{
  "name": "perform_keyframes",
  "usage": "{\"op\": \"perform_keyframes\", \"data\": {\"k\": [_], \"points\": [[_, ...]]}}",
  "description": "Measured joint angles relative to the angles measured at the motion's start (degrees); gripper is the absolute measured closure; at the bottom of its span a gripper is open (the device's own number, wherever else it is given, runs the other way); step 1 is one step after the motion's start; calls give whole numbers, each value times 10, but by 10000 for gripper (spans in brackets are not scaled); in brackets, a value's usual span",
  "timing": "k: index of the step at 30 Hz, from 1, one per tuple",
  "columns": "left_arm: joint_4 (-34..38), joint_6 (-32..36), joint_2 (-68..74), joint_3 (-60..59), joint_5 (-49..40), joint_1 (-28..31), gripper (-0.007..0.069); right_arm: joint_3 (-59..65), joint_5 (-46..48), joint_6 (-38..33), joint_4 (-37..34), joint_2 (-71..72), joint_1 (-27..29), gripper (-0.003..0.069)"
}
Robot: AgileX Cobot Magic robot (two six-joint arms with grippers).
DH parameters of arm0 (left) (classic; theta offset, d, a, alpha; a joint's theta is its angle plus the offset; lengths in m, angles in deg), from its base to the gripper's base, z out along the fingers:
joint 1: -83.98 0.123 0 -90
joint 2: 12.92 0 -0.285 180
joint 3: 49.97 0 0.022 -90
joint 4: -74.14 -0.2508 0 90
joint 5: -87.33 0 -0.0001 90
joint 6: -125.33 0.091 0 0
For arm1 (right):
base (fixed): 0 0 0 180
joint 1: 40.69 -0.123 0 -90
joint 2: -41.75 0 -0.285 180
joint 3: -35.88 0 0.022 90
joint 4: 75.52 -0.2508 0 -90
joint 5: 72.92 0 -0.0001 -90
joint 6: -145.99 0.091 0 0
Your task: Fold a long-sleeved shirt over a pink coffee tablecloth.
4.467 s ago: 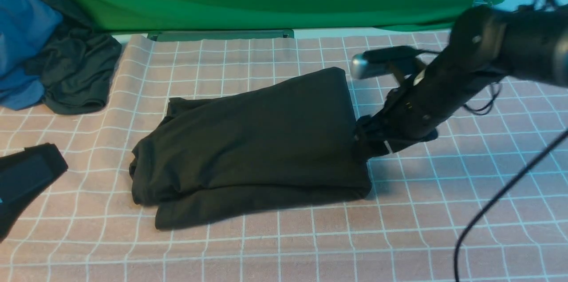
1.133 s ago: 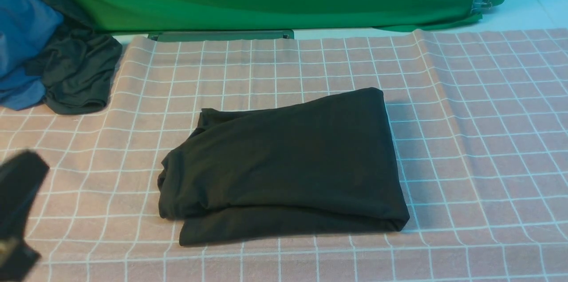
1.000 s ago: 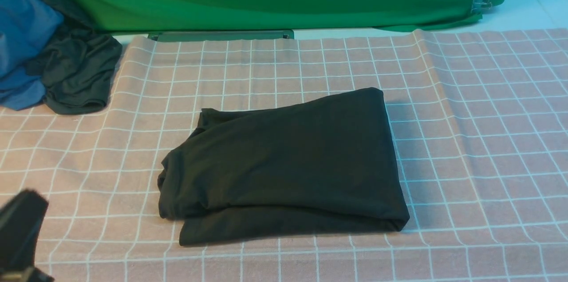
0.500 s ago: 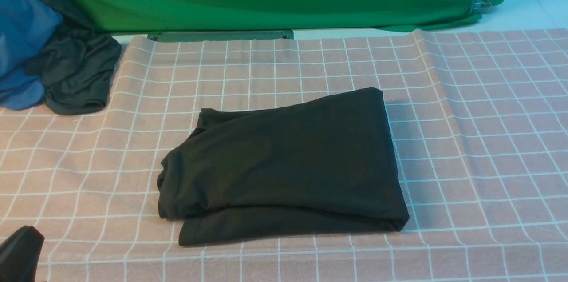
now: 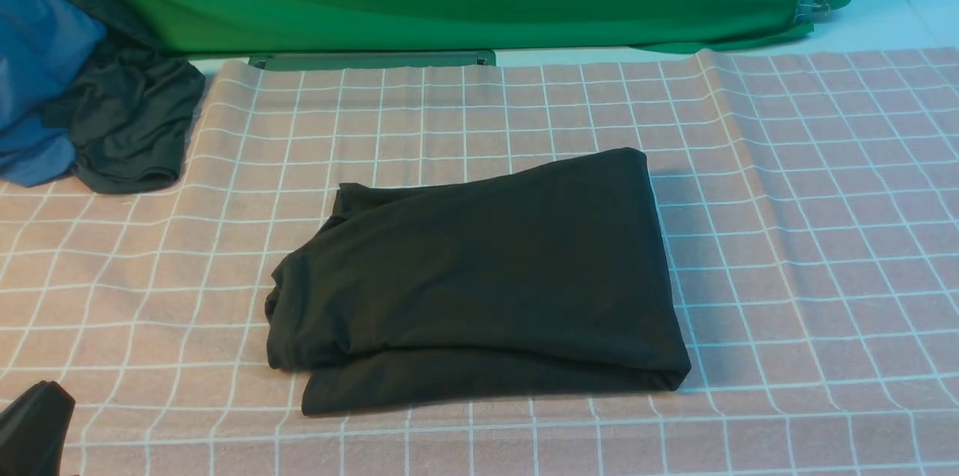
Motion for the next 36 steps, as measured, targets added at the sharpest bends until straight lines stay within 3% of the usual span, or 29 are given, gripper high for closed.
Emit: {"op": "perform_keyframes", "data": {"k": [14, 19, 24, 28, 36], "points": [[0, 0, 0, 0, 0, 0, 610, 0, 1, -29, 1, 5, 6, 464], [0, 0, 0, 0, 0, 0, 610, 21, 31, -29, 1, 8, 83, 452], [0, 0, 0, 0, 0, 0, 610, 131, 35, -30, 1, 19, 171, 442], [0, 0, 0, 0, 0, 0, 610, 211, 69, -31, 1, 49, 186, 437], [-2, 1, -1, 0, -1, 0, 610, 218, 94, -56, 1, 52, 186, 423]]}}
